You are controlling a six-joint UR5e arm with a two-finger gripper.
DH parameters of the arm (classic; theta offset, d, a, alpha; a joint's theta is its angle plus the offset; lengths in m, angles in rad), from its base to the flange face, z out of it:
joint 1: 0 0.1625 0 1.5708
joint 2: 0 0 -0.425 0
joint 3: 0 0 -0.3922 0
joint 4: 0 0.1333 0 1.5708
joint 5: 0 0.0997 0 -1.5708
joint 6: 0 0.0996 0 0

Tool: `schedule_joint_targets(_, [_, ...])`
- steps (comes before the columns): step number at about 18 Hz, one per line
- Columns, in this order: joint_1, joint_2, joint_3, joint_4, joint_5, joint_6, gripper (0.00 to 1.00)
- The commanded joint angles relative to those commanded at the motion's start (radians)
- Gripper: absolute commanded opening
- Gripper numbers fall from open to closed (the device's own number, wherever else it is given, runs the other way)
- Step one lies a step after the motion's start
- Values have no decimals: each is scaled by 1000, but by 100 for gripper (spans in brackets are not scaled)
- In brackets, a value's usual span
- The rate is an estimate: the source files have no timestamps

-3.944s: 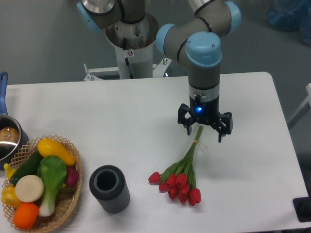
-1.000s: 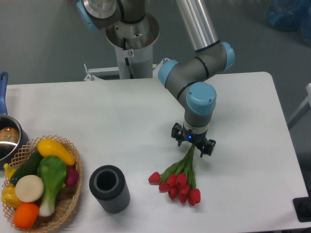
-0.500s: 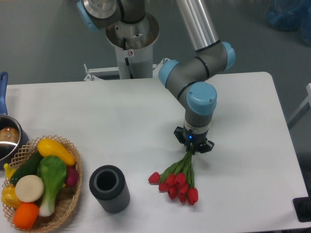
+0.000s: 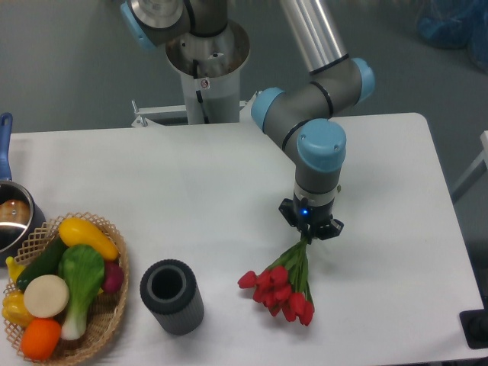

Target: Pick up the flowers from the table

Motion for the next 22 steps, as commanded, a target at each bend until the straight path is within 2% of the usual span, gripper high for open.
schedule_joint_targets(3, [0, 21, 47, 0, -2, -20, 17])
schedule_joint_targets(5, [2, 41, 110, -2, -35, -52, 17])
schedule_joint_targets(10, [37, 57, 219, -2, -274, -199, 17])
schedule_joint_targets(19, [103, 146, 215, -5, -394, -212, 17])
schedule_joint_targets(22, [103, 150, 213, -6, -408, -227, 17])
